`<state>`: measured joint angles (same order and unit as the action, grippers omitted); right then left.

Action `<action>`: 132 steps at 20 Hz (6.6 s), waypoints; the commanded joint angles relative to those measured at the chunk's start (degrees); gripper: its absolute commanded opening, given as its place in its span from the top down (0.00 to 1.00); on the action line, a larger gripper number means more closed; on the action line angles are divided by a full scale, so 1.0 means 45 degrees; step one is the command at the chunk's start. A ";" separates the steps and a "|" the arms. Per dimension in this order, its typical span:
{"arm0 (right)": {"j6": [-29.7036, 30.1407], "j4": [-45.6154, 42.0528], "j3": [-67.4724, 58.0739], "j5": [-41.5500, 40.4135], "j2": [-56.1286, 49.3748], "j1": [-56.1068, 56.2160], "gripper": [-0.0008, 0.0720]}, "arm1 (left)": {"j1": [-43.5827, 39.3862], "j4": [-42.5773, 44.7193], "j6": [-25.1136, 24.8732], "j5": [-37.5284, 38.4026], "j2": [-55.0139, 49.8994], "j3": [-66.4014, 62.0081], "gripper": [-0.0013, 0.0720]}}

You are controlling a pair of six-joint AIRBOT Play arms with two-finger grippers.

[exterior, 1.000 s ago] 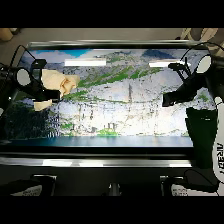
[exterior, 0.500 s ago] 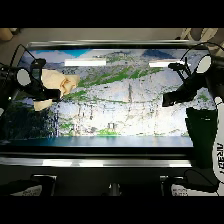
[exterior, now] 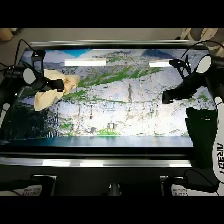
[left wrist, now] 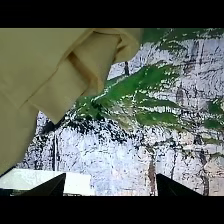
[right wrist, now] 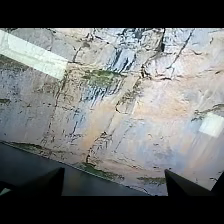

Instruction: Fold the shirts.

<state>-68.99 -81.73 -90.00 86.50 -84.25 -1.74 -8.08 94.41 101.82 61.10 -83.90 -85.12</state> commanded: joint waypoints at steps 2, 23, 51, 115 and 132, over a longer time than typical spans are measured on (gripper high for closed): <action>-0.0005 0.0010 0.0000 -0.0301 -0.0010 0.0015 0.03 | 0.1268 -0.0437 0.0539 0.0029 -0.2788 -0.3084 0.04; -0.0005 0.0369 0.0000 -0.0214 -0.0010 0.0015 0.07 | 0.3759 -0.3672 0.1821 0.0214 -0.8048 -0.5746 0.85; 0.1637 -0.1098 -0.4469 0.2725 0.5994 0.0010 0.07 | -0.7480 -0.6324 -0.2433 -0.0729 0.4070 0.3711 0.95; 0.4065 0.4299 -0.5396 -0.4847 0.8412 0.1224 0.96 | -0.5765 -0.6999 -0.5513 -0.6091 0.7121 -0.5591 0.96; 0.3589 0.4614 0.1695 -0.4643 -0.0840 0.4410 0.96 | -0.3259 -0.0243 0.0714 -0.1520 0.2613 0.1549 0.95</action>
<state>-52.88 -62.59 -86.37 75.96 -80.75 14.06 -27.24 95.81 99.39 55.55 -66.02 -82.96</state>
